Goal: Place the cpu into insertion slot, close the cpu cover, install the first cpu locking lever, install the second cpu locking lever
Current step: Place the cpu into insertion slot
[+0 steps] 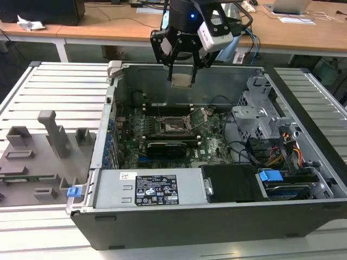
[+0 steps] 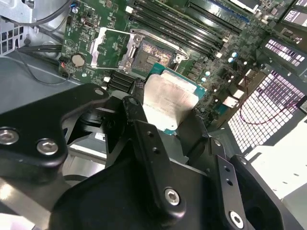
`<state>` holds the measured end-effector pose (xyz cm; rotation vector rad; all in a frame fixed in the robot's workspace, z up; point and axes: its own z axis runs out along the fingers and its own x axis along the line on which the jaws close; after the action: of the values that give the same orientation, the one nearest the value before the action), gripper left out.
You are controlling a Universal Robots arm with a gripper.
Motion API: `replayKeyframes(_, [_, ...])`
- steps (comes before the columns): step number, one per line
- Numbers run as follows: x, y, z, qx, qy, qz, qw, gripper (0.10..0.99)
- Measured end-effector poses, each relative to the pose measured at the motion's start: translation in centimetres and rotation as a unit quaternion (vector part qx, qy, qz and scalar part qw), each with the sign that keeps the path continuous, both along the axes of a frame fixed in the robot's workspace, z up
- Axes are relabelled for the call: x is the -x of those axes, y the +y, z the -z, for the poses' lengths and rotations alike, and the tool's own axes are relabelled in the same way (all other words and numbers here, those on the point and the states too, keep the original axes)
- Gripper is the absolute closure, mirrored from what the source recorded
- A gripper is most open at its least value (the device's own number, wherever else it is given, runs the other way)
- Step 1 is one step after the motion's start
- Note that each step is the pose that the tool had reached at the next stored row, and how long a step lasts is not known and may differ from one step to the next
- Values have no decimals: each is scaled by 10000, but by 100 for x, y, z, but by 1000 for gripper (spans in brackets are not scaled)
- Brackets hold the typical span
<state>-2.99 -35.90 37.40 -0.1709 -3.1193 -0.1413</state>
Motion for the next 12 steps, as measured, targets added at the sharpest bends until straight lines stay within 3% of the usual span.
replayKeyframes(12, [0, 0, 2, 0, 0, 143, 9999, 557])
